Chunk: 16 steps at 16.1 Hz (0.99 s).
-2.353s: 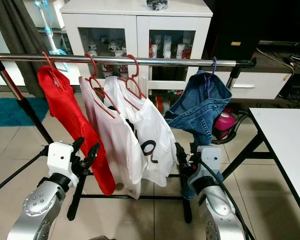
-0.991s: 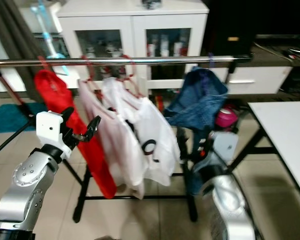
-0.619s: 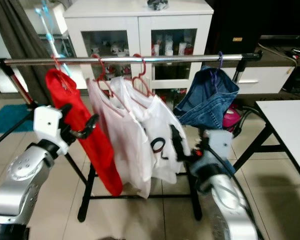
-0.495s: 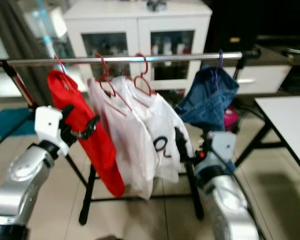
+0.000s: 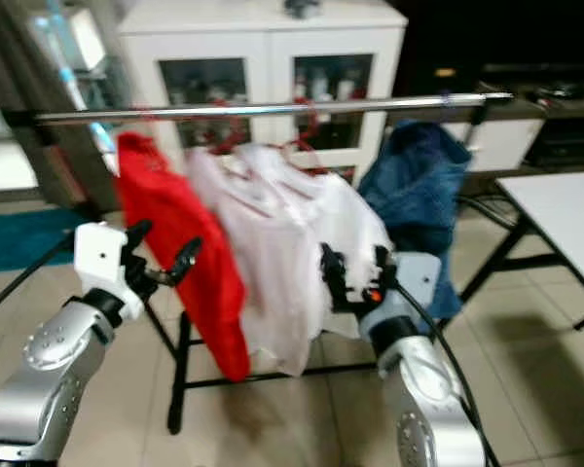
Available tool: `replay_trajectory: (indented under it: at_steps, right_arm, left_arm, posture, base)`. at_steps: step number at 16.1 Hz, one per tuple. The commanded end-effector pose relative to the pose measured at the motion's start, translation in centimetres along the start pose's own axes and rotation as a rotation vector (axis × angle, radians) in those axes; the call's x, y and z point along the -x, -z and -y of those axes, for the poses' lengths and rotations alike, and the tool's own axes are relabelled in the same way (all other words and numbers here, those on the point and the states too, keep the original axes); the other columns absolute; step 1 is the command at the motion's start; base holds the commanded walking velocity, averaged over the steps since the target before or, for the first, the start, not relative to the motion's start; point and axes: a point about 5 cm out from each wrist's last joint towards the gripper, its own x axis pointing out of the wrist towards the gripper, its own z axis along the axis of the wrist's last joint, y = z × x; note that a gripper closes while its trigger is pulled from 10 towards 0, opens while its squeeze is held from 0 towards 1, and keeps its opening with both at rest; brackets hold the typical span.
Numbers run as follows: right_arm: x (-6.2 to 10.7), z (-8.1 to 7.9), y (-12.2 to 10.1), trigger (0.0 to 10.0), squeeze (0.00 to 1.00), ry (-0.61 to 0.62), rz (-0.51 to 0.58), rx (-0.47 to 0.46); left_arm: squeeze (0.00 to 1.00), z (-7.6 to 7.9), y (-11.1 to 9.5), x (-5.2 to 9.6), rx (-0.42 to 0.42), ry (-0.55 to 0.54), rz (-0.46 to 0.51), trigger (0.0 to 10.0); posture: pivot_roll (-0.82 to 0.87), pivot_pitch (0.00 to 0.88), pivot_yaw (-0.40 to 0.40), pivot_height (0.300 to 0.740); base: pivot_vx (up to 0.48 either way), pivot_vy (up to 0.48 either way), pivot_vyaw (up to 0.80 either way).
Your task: Hang hanger
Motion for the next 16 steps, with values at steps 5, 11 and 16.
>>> replay_trajectory:
  at_steps: [5, 11, 16]
  right_arm:
    - [-0.1, -0.9, -0.3, 10.0, 1.0, -0.085, -0.004, 0.062]
    - [-0.8, -0.5, -0.8, 10.0, 1.0, -0.057, 0.037, 0.075]
    - [-1.5, -0.2, -2.1, 10.0, 1.0, 0.01, 0.095, 0.117]
  left_arm:
    - [0.93, 0.2, -0.7, -0.5, -0.036, -0.003, 0.003, 10.0]
    - [0.94, 0.5, -0.7, -0.3, -0.076, 0.029, -0.004, 10.0]
    - [0.95, 0.5, -0.9, -0.4, -0.079, 0.058, -0.011, 10.0]
  posture:
    - [-0.09, 0.0, 0.067, 0.74]
    - [-0.07, 0.0, 0.047, 0.74]
    - [-0.06, 0.0, 0.048, 0.74]
  base:
    - [0.0, 0.0, 0.8]
    - [0.0, 0.0, 0.79]
    - [0.0, 0.0, 0.13]
